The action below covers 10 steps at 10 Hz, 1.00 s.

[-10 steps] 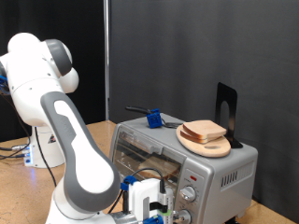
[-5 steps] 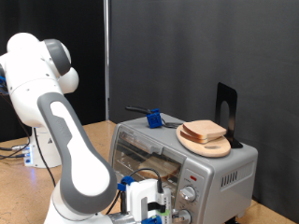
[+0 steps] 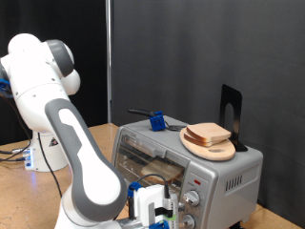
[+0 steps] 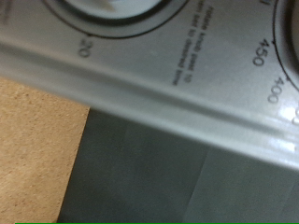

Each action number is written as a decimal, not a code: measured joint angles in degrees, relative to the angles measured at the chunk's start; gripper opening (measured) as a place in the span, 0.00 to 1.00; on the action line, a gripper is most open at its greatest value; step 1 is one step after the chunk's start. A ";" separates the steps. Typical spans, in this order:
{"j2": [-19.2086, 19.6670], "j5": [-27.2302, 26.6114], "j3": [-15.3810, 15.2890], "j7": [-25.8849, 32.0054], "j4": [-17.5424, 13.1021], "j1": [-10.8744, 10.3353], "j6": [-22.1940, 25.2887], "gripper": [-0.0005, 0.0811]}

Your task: Make a piece of toast with the oven

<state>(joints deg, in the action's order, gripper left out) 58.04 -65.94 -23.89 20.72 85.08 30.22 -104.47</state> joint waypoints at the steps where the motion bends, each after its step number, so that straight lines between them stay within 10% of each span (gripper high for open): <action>1: 0.00 -0.42 -0.51 0.62 0.40 0.01 -0.14 0.76; 7: -0.08 -2.44 -1.05 3.03 1.34 0.21 -0.51 0.84; 10: -0.19 -2.48 -1.06 3.02 1.35 0.23 -0.54 0.55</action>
<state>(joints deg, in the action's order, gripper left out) 57.85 -68.43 -24.95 23.74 86.42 30.44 -105.01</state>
